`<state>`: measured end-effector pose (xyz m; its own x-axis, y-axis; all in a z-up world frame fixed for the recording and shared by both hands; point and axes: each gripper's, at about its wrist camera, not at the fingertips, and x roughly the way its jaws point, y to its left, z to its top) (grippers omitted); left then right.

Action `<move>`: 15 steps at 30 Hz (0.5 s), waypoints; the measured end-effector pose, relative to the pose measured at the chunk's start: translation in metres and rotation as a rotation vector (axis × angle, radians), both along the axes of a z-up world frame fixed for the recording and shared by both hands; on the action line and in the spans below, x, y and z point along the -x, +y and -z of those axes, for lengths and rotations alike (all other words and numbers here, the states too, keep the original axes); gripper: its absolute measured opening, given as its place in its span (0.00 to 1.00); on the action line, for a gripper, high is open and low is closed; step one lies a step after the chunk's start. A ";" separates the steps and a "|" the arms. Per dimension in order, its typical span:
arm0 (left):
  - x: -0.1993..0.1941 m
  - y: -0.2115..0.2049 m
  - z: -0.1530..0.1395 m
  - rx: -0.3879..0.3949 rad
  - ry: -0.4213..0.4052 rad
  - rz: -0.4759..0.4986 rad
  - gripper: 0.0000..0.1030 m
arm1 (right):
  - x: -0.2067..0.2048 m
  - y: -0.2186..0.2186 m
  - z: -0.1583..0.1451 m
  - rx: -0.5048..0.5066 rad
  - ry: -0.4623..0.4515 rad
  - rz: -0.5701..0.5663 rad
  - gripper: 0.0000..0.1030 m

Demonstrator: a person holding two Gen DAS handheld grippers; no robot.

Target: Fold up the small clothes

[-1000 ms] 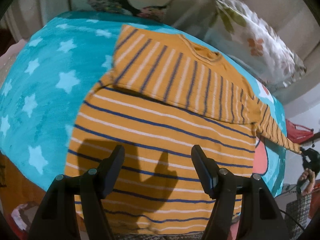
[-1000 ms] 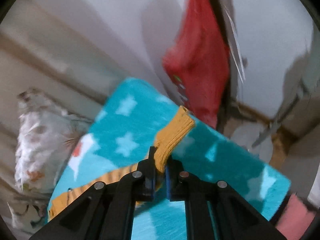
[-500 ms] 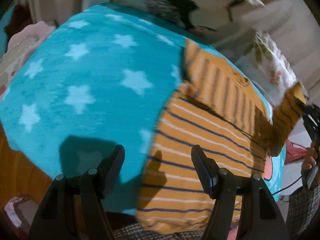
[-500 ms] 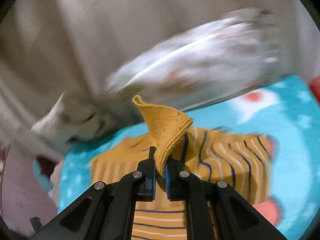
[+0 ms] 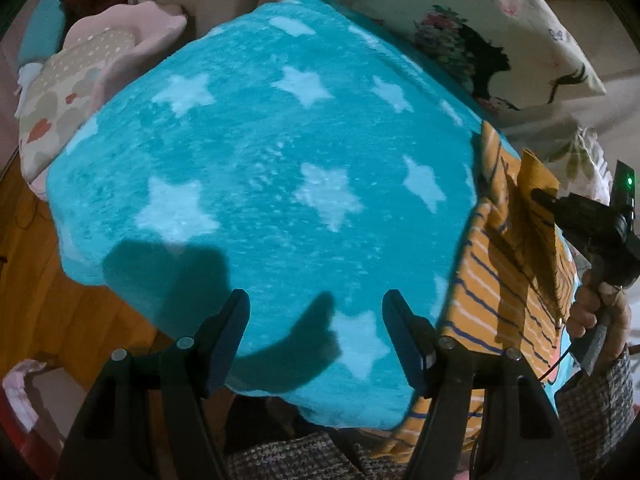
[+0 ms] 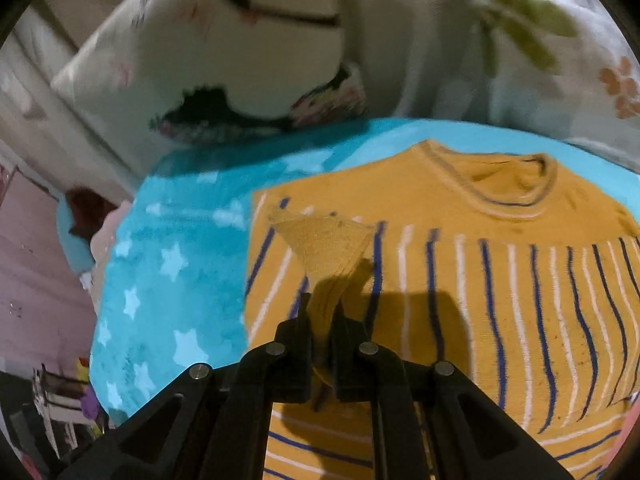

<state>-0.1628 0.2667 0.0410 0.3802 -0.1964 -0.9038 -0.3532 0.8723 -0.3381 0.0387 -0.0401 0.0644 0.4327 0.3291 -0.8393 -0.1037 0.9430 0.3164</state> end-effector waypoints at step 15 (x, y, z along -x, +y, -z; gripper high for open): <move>-0.019 -0.005 0.000 -0.019 -0.005 0.050 0.66 | 0.006 0.070 0.021 0.071 0.029 -0.188 0.31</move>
<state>-0.1440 0.2621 0.0413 0.3748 -0.1978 -0.9058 -0.3078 0.8950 -0.3229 0.0324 0.0303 0.0430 0.3446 0.3412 -0.8746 -0.2723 0.9279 0.2547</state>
